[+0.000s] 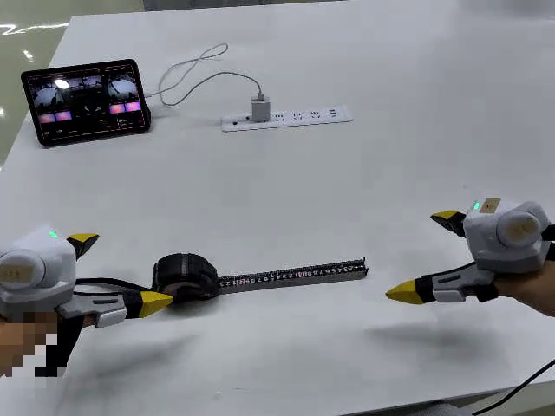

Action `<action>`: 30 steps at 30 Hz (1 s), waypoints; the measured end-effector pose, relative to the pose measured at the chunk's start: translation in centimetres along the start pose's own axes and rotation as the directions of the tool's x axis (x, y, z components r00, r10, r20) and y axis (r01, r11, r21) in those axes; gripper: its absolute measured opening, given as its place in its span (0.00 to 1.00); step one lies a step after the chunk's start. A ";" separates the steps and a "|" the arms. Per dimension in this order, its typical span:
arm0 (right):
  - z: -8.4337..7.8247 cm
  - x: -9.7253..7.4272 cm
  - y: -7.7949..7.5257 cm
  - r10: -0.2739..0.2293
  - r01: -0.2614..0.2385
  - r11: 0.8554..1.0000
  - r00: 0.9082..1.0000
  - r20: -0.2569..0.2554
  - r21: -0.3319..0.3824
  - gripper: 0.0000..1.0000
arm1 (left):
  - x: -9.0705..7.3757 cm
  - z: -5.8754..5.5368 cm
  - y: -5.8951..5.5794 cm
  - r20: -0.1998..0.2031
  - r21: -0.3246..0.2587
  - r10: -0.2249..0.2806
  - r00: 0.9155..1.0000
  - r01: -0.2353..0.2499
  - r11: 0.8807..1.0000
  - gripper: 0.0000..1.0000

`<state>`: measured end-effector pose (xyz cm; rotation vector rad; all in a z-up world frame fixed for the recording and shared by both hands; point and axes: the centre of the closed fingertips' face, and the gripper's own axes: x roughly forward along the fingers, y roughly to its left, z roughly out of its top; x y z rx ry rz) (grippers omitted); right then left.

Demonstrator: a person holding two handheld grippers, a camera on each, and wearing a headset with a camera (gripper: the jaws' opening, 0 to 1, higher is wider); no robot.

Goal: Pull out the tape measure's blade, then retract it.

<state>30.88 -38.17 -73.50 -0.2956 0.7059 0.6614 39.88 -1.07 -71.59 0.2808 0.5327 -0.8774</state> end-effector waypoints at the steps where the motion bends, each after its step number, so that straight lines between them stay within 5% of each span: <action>1: -0.1 -0.2 0.2 0.003 -0.003 1.000 1.000 0.001 -0.002 0.99 | -0.2 -0.3 -0.2 -0.008 -0.016 -0.005 1.000 0.005 1.000 0.99; 11: -1.8 -2.0 2.2 0.000 0.000 1.000 1.000 0.008 0.015 0.99 | -2.6 -2.9 -1.1 -0.021 -0.029 0.031 0.999 -0.031 0.999 0.99; 30: -4.1 -5.2 2.9 -0.035 0.034 0.999 0.999 0.030 0.039 0.99 | -5.5 -4.8 -2.0 -0.039 -0.057 0.037 0.999 -0.039 0.998 0.99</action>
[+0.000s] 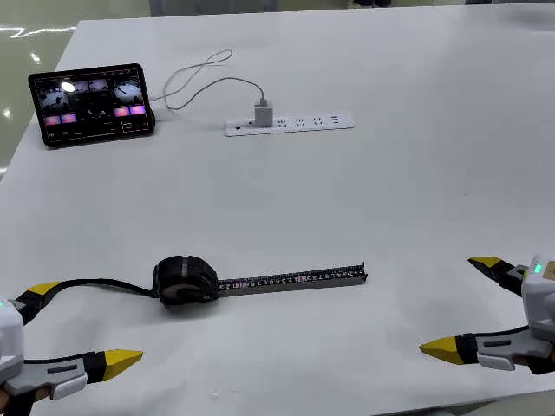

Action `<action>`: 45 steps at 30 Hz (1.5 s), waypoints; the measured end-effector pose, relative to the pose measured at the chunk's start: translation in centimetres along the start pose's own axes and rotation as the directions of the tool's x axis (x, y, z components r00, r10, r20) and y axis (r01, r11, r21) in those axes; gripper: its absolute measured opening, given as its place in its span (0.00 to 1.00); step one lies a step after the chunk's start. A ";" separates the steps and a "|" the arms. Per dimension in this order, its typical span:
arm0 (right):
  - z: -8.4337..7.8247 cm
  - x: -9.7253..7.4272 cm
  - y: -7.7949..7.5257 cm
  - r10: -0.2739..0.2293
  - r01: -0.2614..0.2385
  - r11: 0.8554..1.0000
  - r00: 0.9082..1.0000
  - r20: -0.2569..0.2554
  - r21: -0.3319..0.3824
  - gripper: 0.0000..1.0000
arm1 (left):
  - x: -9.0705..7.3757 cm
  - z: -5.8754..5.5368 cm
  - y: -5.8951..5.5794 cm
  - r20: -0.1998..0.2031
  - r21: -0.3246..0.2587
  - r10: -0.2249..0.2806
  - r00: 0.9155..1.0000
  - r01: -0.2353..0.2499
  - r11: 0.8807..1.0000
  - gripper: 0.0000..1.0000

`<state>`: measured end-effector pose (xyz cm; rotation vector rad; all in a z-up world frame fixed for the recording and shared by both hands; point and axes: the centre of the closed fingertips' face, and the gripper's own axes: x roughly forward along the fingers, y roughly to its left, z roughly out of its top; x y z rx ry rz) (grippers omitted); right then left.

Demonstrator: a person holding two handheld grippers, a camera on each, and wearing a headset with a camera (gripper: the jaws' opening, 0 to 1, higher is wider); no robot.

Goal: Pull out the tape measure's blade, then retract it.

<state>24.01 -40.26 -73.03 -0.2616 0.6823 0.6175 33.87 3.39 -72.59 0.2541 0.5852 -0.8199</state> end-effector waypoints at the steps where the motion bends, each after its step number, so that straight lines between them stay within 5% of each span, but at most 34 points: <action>1: -0.2 -0.2 0.3 0.000 0.000 1.000 1.000 -0.002 0.006 0.99 | -0.1 -0.2 -0.1 -0.006 0.001 -0.001 1.000 0.001 1.000 0.99; 32: -1.4 -0.7 0.9 0.020 -0.019 1.000 0.999 -0.047 0.012 0.99 | -0.1 0.1 0.0 -0.009 0.011 -0.008 1.000 0.008 1.000 0.99; 45: -0.2 -0.7 -0.6 0.024 -0.027 0.999 0.997 -0.080 -0.032 0.99 | 1.2 2.8 -0.3 0.033 0.024 0.009 0.999 -0.010 1.000 0.99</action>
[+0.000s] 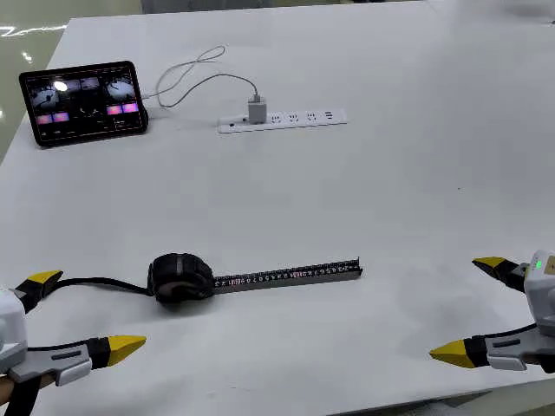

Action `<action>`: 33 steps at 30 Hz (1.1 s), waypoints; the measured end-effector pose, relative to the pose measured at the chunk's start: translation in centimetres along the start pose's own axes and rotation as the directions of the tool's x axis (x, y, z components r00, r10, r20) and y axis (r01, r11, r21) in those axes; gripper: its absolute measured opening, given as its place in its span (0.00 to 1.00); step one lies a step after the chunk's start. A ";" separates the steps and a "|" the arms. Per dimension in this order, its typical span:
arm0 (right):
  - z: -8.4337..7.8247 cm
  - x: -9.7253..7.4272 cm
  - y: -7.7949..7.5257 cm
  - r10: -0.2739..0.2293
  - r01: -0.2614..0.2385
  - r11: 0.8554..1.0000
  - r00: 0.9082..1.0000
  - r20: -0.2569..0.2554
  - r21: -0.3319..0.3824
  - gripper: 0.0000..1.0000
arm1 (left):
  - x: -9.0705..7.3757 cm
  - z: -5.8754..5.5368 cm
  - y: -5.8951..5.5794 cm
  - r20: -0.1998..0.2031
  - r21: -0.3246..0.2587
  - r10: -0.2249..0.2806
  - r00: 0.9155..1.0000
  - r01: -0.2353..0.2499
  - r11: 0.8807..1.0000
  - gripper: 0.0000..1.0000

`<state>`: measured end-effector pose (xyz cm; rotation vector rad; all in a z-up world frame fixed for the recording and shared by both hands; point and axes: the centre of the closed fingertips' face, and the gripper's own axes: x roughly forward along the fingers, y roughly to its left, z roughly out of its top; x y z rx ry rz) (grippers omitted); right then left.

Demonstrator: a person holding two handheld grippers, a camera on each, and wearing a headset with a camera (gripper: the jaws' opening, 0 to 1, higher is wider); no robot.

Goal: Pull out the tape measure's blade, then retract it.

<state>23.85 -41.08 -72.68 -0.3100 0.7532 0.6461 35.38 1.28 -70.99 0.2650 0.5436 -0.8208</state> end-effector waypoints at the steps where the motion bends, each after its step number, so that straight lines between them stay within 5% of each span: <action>1: 0.2 0.0 -0.2 0.001 -0.001 1.000 1.000 -0.001 -0.002 0.99 | 0.1 0.2 -0.1 0.005 -0.008 -0.004 1.000 0.004 1.000 0.99; 12: 2.3 0.1 -1.1 0.027 -0.028 0.997 1.000 -0.016 -0.070 0.99 | 1.5 1.9 -1.6 0.020 -0.012 -0.023 1.000 0.024 1.000 0.99; 22: 2.9 0.8 -1.5 0.058 -0.065 0.990 0.997 -0.056 -0.128 0.99 | 2.7 1.8 -1.9 -0.026 -0.055 0.006 1.000 -0.007 0.998 0.99; 33: 4.3 1.8 -1.4 0.099 -0.111 0.979 0.992 -0.076 -0.169 0.99 | 3.5 2.5 -3.2 -0.022 -0.068 0.008 1.000 -0.010 0.998 0.99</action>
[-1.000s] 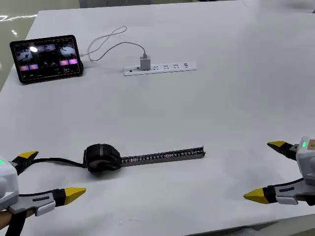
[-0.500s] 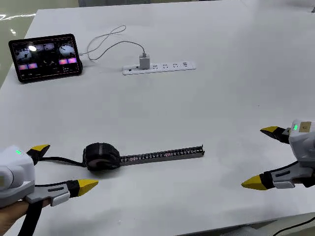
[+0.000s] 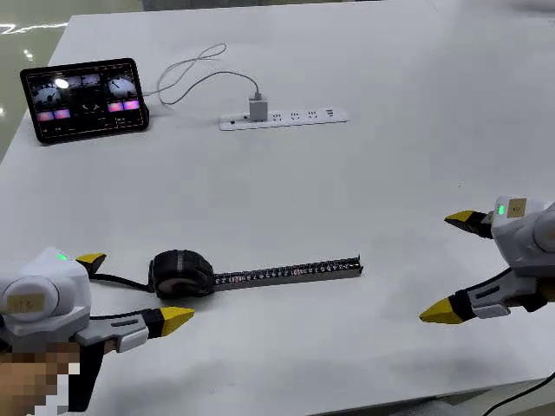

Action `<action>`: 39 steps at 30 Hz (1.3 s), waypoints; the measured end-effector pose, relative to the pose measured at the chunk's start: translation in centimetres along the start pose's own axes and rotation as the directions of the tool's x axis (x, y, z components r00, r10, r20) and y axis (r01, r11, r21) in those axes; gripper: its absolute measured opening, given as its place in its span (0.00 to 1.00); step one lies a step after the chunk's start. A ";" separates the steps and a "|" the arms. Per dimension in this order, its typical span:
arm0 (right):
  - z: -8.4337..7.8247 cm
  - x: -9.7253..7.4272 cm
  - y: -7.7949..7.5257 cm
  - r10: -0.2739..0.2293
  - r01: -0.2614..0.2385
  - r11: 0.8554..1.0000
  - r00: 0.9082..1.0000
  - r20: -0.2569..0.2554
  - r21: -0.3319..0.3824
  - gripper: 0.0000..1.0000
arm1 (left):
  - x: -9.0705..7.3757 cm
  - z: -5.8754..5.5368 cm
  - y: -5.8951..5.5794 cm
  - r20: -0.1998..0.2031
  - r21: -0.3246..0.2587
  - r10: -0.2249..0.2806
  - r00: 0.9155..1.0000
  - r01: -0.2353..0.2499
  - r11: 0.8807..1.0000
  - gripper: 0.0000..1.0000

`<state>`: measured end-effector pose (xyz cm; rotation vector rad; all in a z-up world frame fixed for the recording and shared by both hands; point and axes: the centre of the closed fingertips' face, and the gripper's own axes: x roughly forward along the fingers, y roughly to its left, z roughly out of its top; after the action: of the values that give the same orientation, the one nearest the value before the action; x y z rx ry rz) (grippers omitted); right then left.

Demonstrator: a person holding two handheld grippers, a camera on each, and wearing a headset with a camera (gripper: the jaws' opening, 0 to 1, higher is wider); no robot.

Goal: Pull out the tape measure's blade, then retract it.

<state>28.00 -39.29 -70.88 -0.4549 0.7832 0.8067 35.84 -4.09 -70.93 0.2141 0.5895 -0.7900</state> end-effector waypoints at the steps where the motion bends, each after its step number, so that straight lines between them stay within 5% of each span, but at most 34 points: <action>1: 0.1 0.0 0.0 0.002 -0.002 1.000 1.000 -0.002 -0.005 0.99 | 0.1 0.0 -0.1 -0.003 0.002 0.003 1.000 -0.003 1.000 0.99; 4: 0.5 0.3 -0.3 0.010 -0.010 0.999 1.000 0.002 -0.031 0.99 | 0.4 -0.5 0.4 -0.054 -0.014 0.055 0.997 -0.056 0.998 0.99; 6: 0.6 0.5 -0.5 0.013 -0.014 0.999 1.000 -0.009 -0.034 0.99 | 0.5 0.1 0.0 -0.023 -0.042 0.051 0.998 -0.052 0.998 0.99; 15: 1.6 1.5 -1.1 0.039 -0.040 0.997 0.999 -0.021 -0.067 0.99 | 1.5 0.9 -1.2 -0.027 -0.044 0.064 0.998 -0.065 0.997 0.99; 30: 3.1 3.6 -1.9 0.077 -0.081 0.989 0.996 -0.039 -0.124 0.99 | 3.9 2.8 -0.1 0.025 -0.105 0.173 0.985 -0.170 0.980 0.99; 39: 4.3 5.4 -1.4 0.126 -0.134 0.971 0.991 -0.054 -0.198 0.99 | 4.1 2.5 0.2 0.043 -0.154 0.216 0.975 -0.208 0.966 0.99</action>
<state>33.40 -34.94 -72.13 -0.6066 0.7784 1.0071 39.32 -7.45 -71.23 0.1134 0.5567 -0.5405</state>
